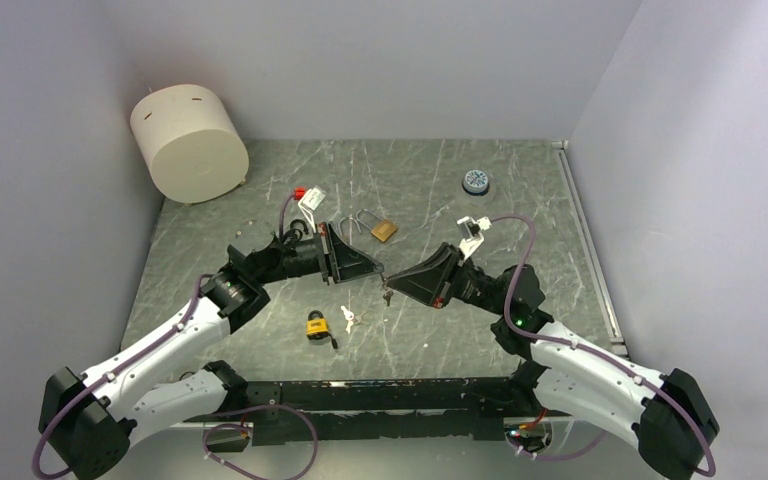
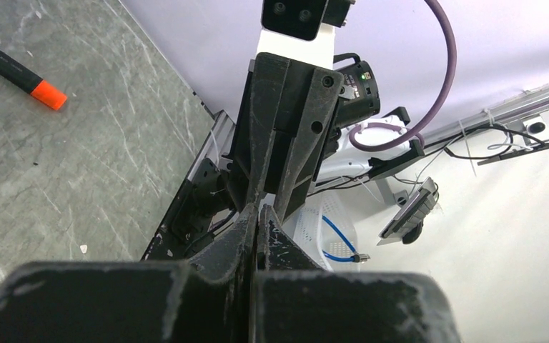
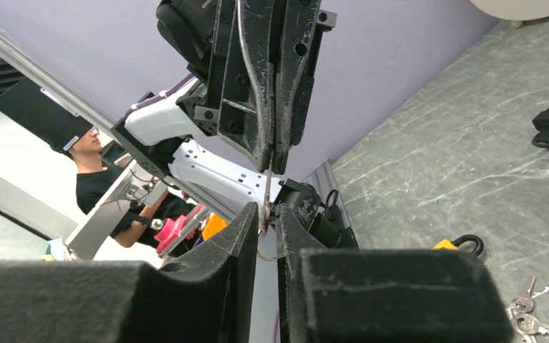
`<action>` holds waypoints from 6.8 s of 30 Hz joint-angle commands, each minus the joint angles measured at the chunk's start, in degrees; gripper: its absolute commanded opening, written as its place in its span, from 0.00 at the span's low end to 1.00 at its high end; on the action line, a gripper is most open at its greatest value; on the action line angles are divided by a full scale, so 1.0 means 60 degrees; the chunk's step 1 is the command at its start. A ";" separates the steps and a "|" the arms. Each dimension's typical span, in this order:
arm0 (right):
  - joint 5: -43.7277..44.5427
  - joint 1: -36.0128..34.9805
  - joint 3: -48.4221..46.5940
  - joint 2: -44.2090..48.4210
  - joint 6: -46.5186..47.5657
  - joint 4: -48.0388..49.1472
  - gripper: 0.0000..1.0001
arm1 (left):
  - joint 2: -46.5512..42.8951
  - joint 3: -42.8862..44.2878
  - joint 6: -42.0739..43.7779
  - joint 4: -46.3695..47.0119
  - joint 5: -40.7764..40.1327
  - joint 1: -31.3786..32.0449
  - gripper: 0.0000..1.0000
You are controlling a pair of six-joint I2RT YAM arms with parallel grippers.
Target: Unlock with the key
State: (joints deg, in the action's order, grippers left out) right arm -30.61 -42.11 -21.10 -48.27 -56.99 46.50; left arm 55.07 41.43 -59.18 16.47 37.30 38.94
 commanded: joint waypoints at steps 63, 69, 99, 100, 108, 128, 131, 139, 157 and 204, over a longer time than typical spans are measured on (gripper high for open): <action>0.4310 0.0267 0.1640 0.2250 0.3189 -0.5028 0.00 | 1.3167 1.1486 0.2672 -0.7963 -0.9176 0.0016 0.53; 0.4190 0.0317 0.1526 0.1833 0.3207 -0.4685 0.00 | 1.3168 1.1454 0.3002 -0.7967 -0.8523 0.0028 0.38; 0.3650 0.0660 0.2038 0.1598 0.0659 -0.5191 0.00 | 0.8185 0.7062 0.2650 -0.8101 -0.7679 0.1235 0.80; 0.3699 0.0660 0.2069 0.1647 0.0601 -0.5273 0.00 | 0.8157 0.6944 0.2642 -0.8135 -0.7811 0.1300 0.85; 0.3743 0.0668 0.2131 0.1754 0.0647 -0.5666 0.00 | 0.9257 0.7632 0.2677 -0.9322 -0.8981 0.2012 0.94; 0.3461 0.0677 0.2531 0.1979 0.0321 -0.5247 0.00 | 1.1153 0.8499 0.2712 -0.9326 -0.9145 0.2094 0.85; 0.3472 0.0684 0.2558 0.2071 0.0302 -0.5317 0.00 | 1.1271 0.8682 0.3014 -0.9368 -0.9423 0.2095 0.80; 0.3534 0.0682 0.2519 0.2172 0.0360 -0.5534 0.00 | 1.1541 0.8903 0.3177 -0.9851 -0.8884 0.2098 0.58; 0.3681 0.0701 0.2565 0.2068 0.0241 -0.5619 0.00 | 1.1673 0.8794 0.3832 -1.0666 -0.8301 0.2137 0.42; 0.3940 -0.1110 -0.0701 -0.1656 -0.0227 -0.4905 0.00 | 0.2980 0.2734 -0.2197 -0.6338 -0.8811 0.2125 0.02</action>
State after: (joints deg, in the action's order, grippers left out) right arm -10.44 -48.49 -22.98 -58.63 -56.12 15.84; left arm 76.18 57.67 -70.70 -25.50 -13.65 51.46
